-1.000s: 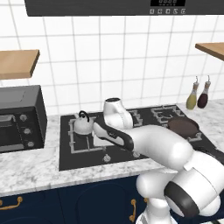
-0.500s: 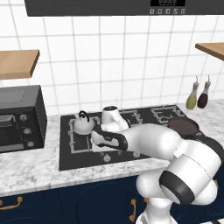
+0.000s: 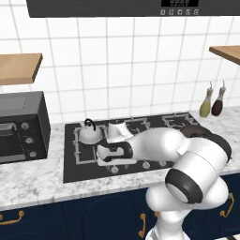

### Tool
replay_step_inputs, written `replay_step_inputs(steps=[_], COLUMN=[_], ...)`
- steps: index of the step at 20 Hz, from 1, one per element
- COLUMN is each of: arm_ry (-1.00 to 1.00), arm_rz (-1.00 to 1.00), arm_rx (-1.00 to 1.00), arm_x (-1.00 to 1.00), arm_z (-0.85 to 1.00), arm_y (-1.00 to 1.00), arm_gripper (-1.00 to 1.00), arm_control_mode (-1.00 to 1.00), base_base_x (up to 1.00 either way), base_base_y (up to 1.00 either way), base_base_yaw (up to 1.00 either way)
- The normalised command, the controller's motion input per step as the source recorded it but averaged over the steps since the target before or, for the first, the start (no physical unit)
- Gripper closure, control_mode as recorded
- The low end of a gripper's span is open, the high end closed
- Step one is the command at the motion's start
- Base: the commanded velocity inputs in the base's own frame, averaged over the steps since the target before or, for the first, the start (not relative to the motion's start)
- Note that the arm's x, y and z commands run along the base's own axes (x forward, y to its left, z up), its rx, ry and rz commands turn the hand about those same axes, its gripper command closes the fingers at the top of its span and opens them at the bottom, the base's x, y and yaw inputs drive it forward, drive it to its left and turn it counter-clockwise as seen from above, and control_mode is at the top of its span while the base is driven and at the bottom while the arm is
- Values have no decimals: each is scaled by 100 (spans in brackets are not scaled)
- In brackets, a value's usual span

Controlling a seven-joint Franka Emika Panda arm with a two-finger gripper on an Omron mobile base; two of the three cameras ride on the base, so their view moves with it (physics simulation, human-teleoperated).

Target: Pick the kettle from the counter and place it on a stove burner. Then turn the burner on.

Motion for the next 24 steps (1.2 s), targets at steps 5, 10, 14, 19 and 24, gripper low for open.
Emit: replay_step_inputs(steps=[5,10,14,19,24], arm_ry=[0,0,0,0,0], arm_rz=[0,0,0,0,0], arm_rx=[0,0,0,0,0], arm_x=[22,17,6,0,0], arm_z=[-26,-28,-32,-34,-15], arm_y=[1,4,7,2,0], arm_gripper=[-100,-100,-100,100,100], arm_control_mode=[-100,-100,-100,-100,-100], base_base_x=[0,0,0,0,0], base_base_y=[0,0,0,0,0], base_base_yaw=[0,0,0,0,0])
